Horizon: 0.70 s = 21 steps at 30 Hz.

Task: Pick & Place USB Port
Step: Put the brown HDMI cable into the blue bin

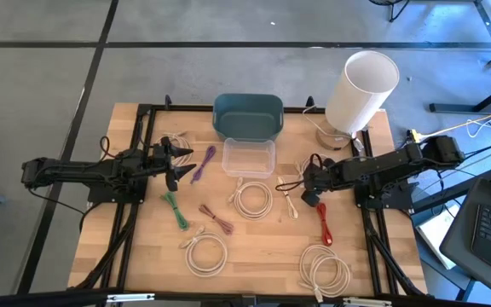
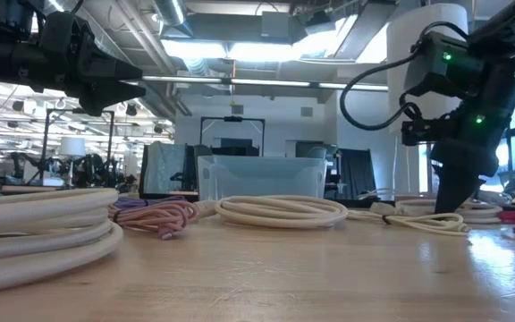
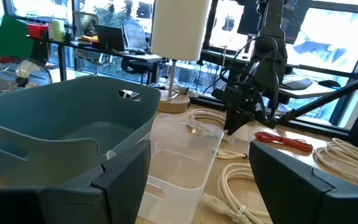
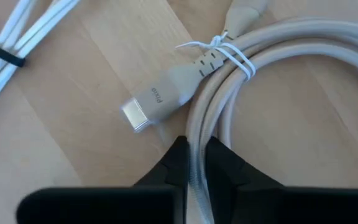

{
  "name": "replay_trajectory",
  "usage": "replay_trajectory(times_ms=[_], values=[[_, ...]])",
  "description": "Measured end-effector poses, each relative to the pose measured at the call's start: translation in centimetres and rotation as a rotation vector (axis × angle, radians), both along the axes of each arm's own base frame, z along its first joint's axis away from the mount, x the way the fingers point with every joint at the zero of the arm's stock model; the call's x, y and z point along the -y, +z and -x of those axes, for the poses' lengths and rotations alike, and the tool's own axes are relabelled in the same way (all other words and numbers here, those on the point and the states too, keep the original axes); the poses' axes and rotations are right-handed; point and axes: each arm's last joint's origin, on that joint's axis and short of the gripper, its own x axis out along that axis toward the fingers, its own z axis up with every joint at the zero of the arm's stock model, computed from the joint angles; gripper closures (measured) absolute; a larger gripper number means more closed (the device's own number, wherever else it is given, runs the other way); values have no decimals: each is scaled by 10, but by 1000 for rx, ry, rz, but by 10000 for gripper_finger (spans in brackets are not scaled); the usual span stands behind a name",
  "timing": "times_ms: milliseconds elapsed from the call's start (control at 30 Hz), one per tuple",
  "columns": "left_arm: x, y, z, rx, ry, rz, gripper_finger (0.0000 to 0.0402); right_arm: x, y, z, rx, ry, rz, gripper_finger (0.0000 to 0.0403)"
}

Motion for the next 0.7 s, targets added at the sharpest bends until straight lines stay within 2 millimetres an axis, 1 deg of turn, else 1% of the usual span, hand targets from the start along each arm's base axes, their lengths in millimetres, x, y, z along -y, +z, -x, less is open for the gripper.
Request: replay_trajectory(times_ms=[133,333,500,700], values=[[0,0,0,0,0,0,135,-5,5,4,-10,20,-7,374],[0,0,0,0,0,0,135,-16,32,-4,28,28,29,374],[0,0,0,0,0,0,135,-34,65,-17,92,108,65,374],[0,0,0,0,0,0,135,-62,115,-31,223,255,159,374]])
